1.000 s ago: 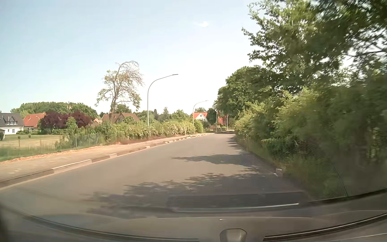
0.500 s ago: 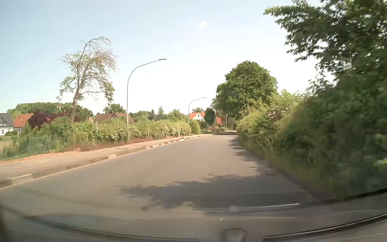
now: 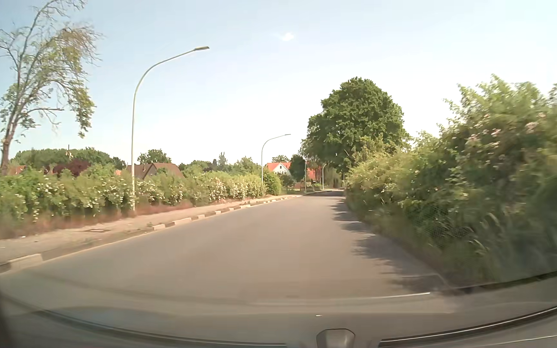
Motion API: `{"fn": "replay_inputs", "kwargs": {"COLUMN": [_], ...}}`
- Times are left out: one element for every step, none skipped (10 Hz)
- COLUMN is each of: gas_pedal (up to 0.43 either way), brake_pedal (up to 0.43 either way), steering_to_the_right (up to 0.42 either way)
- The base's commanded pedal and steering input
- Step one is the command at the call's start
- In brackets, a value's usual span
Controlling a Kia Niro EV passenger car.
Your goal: Follow the waypoints while adhering to traffic rules and regulations
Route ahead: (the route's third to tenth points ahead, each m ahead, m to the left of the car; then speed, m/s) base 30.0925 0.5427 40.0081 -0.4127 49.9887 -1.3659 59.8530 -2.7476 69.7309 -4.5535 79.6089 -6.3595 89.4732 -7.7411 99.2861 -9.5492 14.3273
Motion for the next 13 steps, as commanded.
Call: {"fn": "replay_inputs", "kwargs": {"gas_pedal": [0.098, 0.098, 0.098, 0.098, 0.098, 0.098, 0.098, 0.098, 0.098, 0.098, 0.098, 0.098, 0.098], "brake_pedal": [0.006, 0.006, 0.006, 0.006, 0.006, 0.006, 0.006, 0.006, 0.006, 0.006, 0.006, 0.006, 0.006], "steering_to_the_right": [0.01, 0.01, 0.011, 0.013, 0.015, 0.017, 0.017, 0.017, 0.018, 0.018, 0.019, 0.02, 0.02]}}
